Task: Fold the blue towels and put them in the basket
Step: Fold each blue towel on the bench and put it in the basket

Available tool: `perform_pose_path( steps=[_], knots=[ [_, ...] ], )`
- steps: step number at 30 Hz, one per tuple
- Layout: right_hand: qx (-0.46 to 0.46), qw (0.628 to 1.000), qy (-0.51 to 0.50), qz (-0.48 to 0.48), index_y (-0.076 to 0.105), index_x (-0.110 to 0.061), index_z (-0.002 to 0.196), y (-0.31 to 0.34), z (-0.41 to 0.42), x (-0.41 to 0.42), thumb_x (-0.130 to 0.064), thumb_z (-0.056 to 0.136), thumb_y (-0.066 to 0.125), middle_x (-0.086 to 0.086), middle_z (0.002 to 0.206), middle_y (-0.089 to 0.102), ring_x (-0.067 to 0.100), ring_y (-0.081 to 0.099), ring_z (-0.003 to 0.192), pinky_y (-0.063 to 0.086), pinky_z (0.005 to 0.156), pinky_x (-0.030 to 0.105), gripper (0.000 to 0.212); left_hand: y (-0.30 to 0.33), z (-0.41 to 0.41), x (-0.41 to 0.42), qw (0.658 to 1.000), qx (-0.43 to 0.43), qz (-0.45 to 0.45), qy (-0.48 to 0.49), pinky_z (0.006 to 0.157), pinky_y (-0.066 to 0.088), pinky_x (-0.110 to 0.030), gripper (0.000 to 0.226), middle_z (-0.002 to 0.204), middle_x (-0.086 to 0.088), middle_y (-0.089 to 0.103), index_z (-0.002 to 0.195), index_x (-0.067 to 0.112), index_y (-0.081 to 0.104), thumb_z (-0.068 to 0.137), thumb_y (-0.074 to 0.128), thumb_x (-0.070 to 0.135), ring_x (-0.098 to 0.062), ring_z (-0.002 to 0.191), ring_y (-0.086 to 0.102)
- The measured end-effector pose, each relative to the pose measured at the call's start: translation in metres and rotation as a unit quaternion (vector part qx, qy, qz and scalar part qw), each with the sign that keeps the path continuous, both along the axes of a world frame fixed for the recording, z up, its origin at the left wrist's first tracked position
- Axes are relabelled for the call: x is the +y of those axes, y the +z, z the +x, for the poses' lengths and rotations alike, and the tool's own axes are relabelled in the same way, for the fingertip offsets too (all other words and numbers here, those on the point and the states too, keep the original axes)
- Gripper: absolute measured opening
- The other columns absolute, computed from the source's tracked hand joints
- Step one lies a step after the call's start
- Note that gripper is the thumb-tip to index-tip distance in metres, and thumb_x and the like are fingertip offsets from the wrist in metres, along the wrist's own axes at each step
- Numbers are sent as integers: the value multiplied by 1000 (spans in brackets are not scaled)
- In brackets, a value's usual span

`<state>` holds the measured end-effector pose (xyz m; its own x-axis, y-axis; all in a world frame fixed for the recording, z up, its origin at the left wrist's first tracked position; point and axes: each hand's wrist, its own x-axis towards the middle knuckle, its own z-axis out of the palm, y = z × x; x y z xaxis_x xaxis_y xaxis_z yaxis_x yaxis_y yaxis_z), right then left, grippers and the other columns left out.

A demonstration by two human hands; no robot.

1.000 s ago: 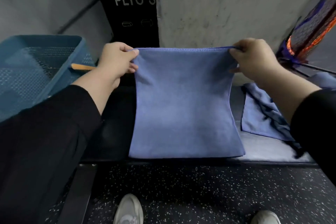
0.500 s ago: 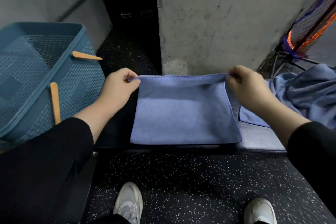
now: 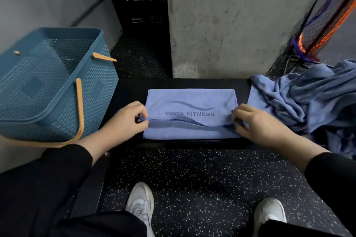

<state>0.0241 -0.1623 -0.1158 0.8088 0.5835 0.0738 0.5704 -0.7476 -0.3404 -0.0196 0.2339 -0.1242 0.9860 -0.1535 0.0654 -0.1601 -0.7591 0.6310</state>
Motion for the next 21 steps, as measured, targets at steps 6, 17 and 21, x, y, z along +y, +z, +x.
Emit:
perform_pose_path(
  steps=[6, 17, 21],
  knots=[
    [13, 999, 41, -26, 54, -20, 85, -3, -6, -7, -17, 80, 66, -5, 93, 52, 21, 58, 79, 51, 70, 41, 13, -3, -7, 10, 994, -13, 69, -83, 75, 48, -37, 20, 88, 10, 51, 72, 29, 49, 79, 65, 19, -14, 81, 55],
    [13, 1000, -3, -25, 54, -21, 90, -9, -5, -2, -37, 87, 51, -7, 98, 51, 22, 59, 85, 51, 70, 41, 16, -15, -2, -1, 991, -8, 123, -59, 72, 48, -33, 24, 89, 15, 50, 75, 32, 48, 83, 66, 18, -4, 81, 52],
    [25, 999, -36, 11, 55, -15, 90, -10, 7, 4, -26, 90, 58, -4, 93, 52, 23, 58, 79, 48, 73, 41, 11, -14, 16, -10, 995, -5, 102, -11, 75, 48, -36, 15, 86, 12, 52, 79, 25, 56, 89, 66, 18, -5, 79, 53]
  ],
)
